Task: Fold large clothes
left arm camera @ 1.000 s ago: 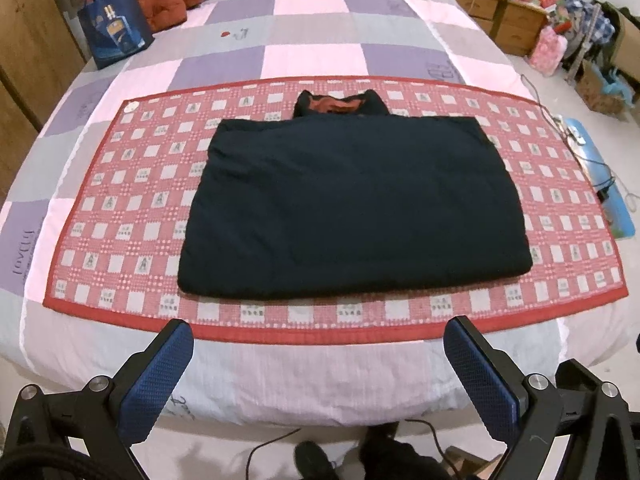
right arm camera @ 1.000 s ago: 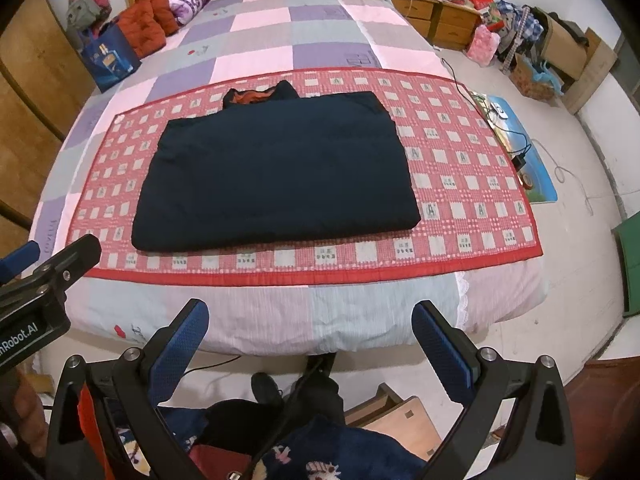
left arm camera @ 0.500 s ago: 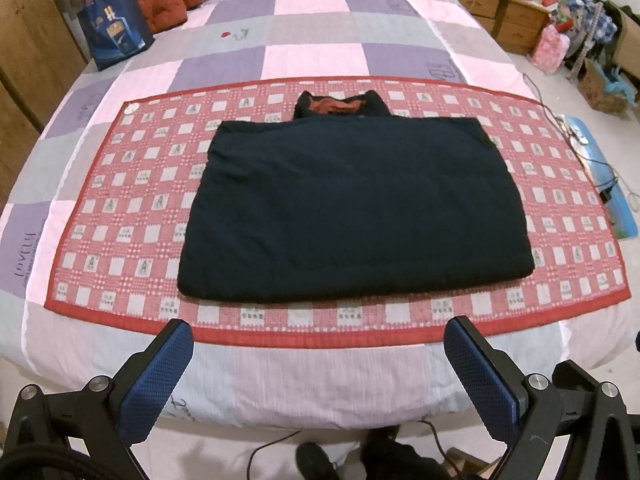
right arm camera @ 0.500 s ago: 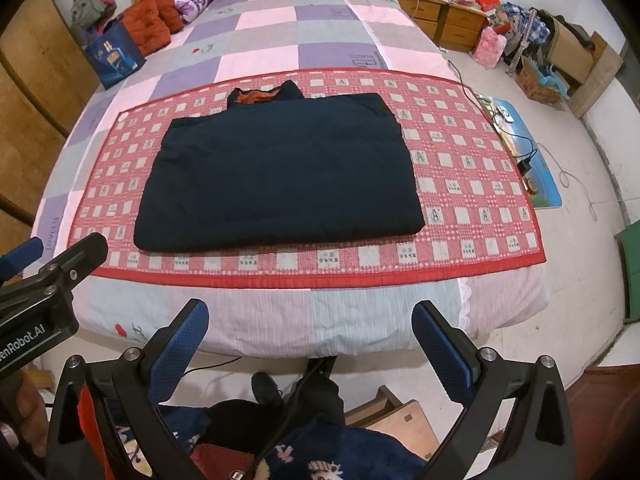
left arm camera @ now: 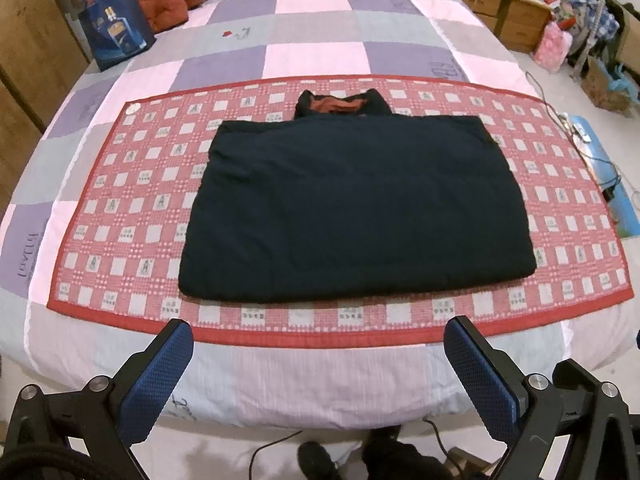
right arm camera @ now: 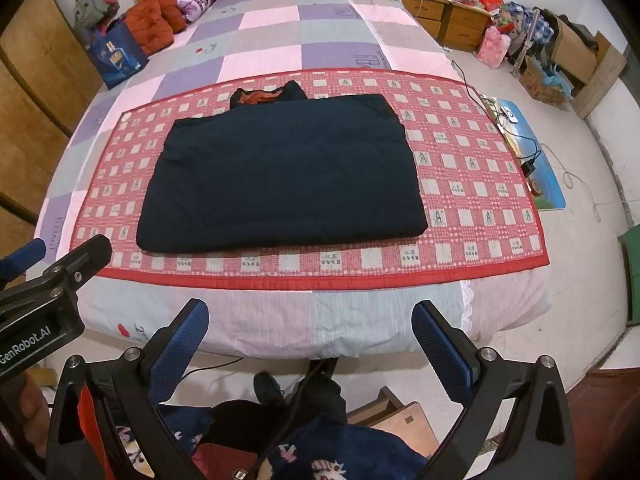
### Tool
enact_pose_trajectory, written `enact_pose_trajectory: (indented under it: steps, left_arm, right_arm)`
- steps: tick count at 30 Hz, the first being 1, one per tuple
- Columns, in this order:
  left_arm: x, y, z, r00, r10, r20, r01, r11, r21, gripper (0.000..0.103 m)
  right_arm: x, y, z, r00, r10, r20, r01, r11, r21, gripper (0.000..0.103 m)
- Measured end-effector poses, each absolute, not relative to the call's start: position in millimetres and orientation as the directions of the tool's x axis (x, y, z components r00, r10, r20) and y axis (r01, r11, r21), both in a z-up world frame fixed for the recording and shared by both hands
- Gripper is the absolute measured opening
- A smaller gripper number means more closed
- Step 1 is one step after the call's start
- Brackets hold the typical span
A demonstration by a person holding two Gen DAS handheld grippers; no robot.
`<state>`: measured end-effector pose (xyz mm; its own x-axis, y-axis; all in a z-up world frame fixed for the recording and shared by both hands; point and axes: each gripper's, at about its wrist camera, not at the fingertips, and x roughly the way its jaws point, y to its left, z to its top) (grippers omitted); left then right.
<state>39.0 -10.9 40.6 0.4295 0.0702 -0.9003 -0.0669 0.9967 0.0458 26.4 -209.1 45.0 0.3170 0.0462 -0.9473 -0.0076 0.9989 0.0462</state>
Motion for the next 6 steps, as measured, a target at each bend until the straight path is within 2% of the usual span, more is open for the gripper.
enact_pose_trajectory:
  steps: [6]
  left_arm:
    - [39.9, -8.7, 39.8, 0.429, 0.058, -0.902, -0.060, 0.998, 0.035, 0.103]
  right_arm:
    - [26.8, -208.5, 45.4, 0.318, 0.045, -0.947, -0.004, 0.999, 0.046, 0.103]
